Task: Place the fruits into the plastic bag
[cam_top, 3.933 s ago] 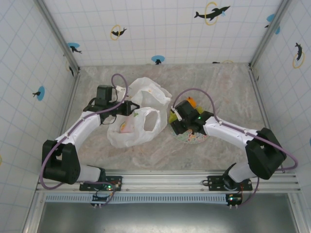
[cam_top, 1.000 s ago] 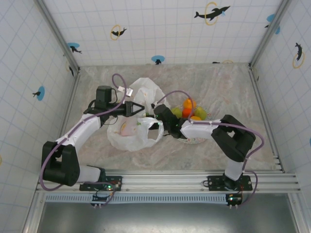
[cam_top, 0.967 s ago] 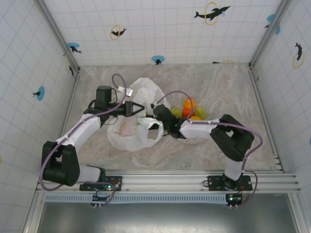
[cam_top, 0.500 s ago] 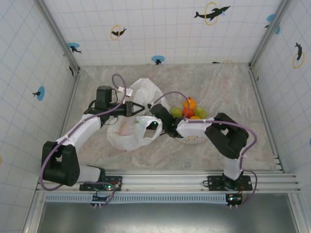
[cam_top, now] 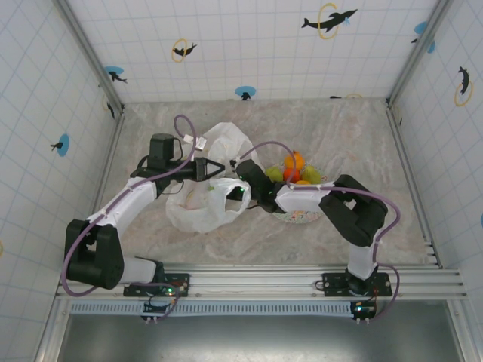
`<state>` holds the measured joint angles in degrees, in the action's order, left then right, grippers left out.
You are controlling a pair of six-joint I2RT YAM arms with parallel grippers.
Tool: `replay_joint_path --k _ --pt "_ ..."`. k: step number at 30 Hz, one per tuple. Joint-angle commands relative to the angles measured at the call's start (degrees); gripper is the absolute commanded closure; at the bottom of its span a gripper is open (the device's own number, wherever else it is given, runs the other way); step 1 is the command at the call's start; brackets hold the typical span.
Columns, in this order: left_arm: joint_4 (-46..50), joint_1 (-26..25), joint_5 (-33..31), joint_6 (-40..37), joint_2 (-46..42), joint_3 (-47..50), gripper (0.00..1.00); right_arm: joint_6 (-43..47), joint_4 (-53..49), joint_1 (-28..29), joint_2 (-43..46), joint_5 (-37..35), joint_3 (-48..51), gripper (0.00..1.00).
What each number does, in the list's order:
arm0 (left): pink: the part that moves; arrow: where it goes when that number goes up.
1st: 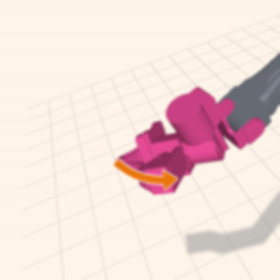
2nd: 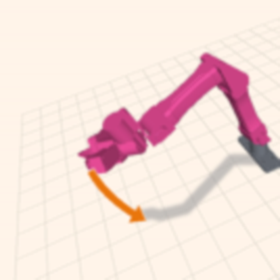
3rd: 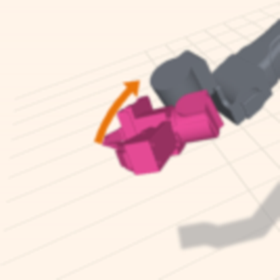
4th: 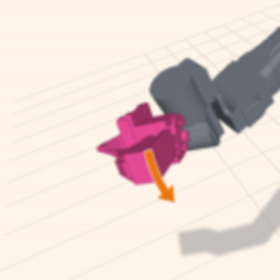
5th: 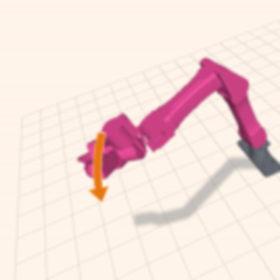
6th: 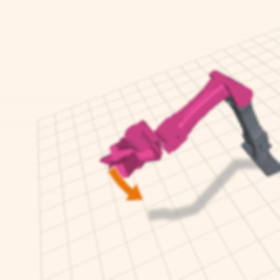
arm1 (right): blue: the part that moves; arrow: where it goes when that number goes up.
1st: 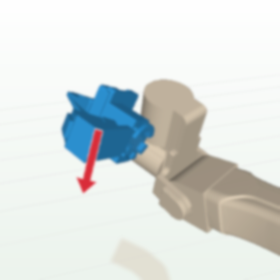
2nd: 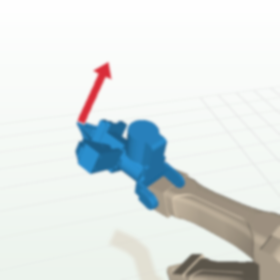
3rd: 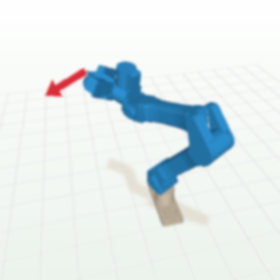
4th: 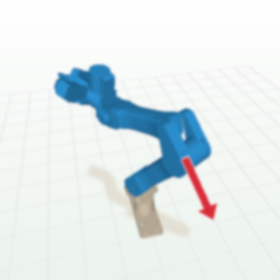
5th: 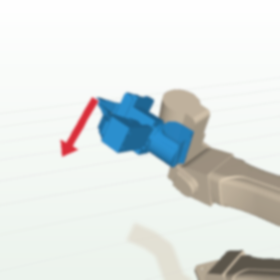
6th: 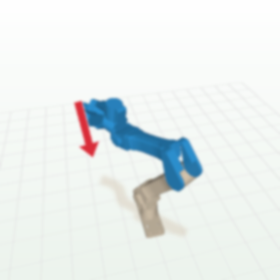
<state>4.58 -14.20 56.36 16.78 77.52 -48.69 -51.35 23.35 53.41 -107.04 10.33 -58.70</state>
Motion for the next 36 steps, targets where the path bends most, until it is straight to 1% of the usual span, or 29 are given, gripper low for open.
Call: replay_joint_path --k 1,4,9,16,17,24,32,36 --pt "-0.58 -0.30 0.42 -0.07 -0.61 0.09 1.00 0.88 3.26 -0.49 3.84 0.32 1.47 0.23" --pt "-0.36 -0.25 -0.02 -0.14 -0.70 0.17 1.00 2.52 1.31 -0.58 5.66 -0.51 2.39 0.24" --pt "0.36 -0.28 -1.52 -0.39 -0.79 0.04 1.00 7.00 -5.32 -0.58 9.08 -3.71 3.35 0.26" --pt "1.71 -0.19 -3.36 -0.80 -0.61 -0.44 1.00 18.25 -18.46 -0.17 16.90 -13.53 5.50 0.27" --pt "1.88 -0.20 -3.50 -0.86 -0.61 -0.44 1.00 20.04 -20.90 -0.10 18.20 -14.01 5.92 0.27" --pt "2.31 -0.24 -4.39 -0.79 -0.44 -0.55 1.00 26.12 -19.99 -0.65 26.70 -12.79 12.00 0.27" --pt "2.50 -0.21 -5.45 -0.81 -0.35 -0.63 1.00 31.09 -27.18 -2.20 35.35 -11.47 14.14 0.27" --pt "2.67 -0.22 -5.97 -0.84 -0.26 -0.53 1.00 32.82 -31.62 -3.02 39.27 -11.35 14.13 0.25"
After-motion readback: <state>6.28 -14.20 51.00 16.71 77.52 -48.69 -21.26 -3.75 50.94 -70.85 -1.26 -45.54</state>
